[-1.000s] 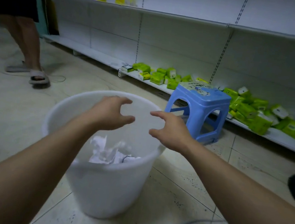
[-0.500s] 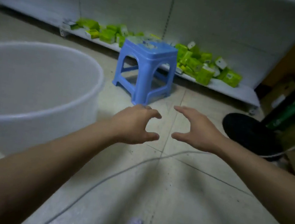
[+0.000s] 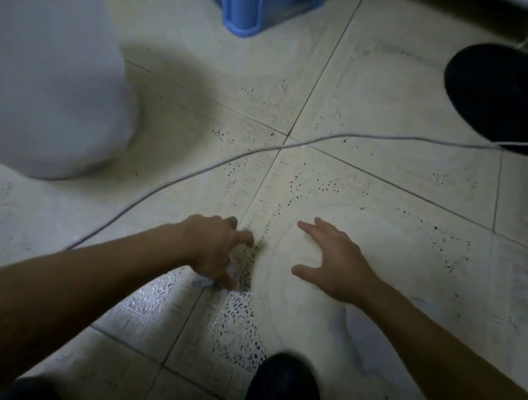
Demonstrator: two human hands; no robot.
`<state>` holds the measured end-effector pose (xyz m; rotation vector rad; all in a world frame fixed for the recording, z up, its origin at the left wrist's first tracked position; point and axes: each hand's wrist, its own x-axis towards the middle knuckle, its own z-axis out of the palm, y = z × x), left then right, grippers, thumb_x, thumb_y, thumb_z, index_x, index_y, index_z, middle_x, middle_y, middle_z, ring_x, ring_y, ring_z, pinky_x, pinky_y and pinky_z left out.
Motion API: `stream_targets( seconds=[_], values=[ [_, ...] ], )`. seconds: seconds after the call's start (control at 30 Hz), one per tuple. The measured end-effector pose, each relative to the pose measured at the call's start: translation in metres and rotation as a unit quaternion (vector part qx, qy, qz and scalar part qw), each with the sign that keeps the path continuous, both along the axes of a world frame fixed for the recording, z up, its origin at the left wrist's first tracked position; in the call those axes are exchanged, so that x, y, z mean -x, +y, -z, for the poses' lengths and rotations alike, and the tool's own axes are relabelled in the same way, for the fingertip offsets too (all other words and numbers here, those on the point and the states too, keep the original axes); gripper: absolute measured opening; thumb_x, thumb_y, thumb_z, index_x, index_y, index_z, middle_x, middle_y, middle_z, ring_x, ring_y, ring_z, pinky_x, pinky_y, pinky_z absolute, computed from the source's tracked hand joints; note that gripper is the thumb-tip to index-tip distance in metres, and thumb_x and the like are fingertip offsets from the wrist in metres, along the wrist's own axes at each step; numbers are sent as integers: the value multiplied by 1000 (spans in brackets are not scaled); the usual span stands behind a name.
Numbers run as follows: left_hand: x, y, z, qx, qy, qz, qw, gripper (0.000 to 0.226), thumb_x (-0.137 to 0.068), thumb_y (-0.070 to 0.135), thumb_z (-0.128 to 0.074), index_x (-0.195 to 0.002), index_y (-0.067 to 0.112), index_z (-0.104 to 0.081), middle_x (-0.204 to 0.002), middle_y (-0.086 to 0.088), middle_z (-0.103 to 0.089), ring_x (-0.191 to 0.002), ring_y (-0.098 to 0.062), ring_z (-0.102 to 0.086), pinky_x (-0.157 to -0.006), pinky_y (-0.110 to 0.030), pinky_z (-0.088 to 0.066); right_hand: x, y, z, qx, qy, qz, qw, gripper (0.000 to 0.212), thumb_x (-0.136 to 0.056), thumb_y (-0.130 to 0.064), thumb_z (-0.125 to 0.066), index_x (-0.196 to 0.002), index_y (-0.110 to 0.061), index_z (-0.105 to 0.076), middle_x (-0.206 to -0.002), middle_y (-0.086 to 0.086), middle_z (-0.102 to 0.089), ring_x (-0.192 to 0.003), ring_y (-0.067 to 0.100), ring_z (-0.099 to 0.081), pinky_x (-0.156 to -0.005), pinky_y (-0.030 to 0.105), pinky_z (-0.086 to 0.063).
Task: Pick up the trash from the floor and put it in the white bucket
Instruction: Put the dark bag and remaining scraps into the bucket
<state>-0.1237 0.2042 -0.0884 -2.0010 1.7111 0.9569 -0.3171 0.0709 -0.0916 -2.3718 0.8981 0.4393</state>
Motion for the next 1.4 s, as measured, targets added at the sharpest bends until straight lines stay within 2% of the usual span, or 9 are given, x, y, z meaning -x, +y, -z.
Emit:
stream_targets(
  seconds=[0.2,0.53,0.63,0.77,0.93,1.07,1.17,1.27,1.4],
  values=[
    [17,10,34,78,7,-76,994,55,-78,53,-63,-123,25,-47,-107,-4,-53,-82,-19,-57,-64,-29,-49,30,-1,33,15,36,48,998,82,-76,-52,-67,-147,-37,-28,-161,0,-19,-145,26,-24,-118,48,-18],
    [73,-46,38,204,171,-133,955,36,-78,25,-66,-113,26,-61,-103,-8,-53,-81,-28,-61,-73,-39,-53,97,-30,29,36,49,209,976,87,-75,-57,-69,-148,-40,-24,-162,5,-13,-148,28,-14,-118,55,-15],
    [86,-54,40,210,187,-133,950,38,-77,25,-65,-114,29,-61,-99,-4,-52,-82,-25,-61,-73,-37,-53,127,-32,31,-21,95,296,950,108,-66,-61,-75,-150,-40,-11,-163,7,5,-149,32,-1,-117,61,-11],
    [94,-58,42,212,192,-126,950,42,-77,30,-67,-117,33,-59,-100,0,-52,-83,-21,-60,-74,-36,-52,150,-15,49,-104,219,259,935,132,-60,-59,-80,-152,-32,10,-159,16,20,-146,43,10,-115,63,-15],
    [94,-54,42,217,171,-124,953,43,-77,31,-67,-119,34,-57,-103,0,-53,-85,-21,-59,-68,-30,-47,136,5,61,60,134,250,957,79,-77,-36,-73,-143,-23,-33,-145,13,-36,-133,36,-33,-98,43,-42],
    [88,-48,37,213,157,-132,955,43,-78,33,-68,-119,34,-58,-104,-1,-54,-86,-22,-60,-68,-29,-45,124,4,65,57,59,248,965,23,-88,-24,-60,-104,-9,-62,-107,12,-66,-97,28,-63,-80,34,-50],
    [76,-48,24,225,137,-141,954,42,-78,34,-68,-119,34,-58,-104,1,-54,-86,-20,-60,-67,-28,-45,109,-6,58,53,21,237,970,15,-88,-20,-57,-79,-11,-62,-82,6,-67,-78,24,-64,-65,29,-45],
    [57,-53,4,249,116,-157,949,43,-78,40,-68,-120,34,-58,-106,0,-57,-86,-19,-59,-68,-28,-45,81,-22,34,77,-2,190,979,32,-88,-22,-57,-57,-21,-46,-60,-5,-49,-66,16,-53,-57,22,-36],
    [25,-64,-30,309,85,-181,930,43,-79,50,-65,-119,34,-60,-103,1,-59,-80,-14,-54,-67,-26,-40,37,-51,-12,54,-55,197,977,29,-84,-40,-49,-60,-24,-51,-59,-9,-50,-65,17,-53,-52,21,-33]
  ],
)
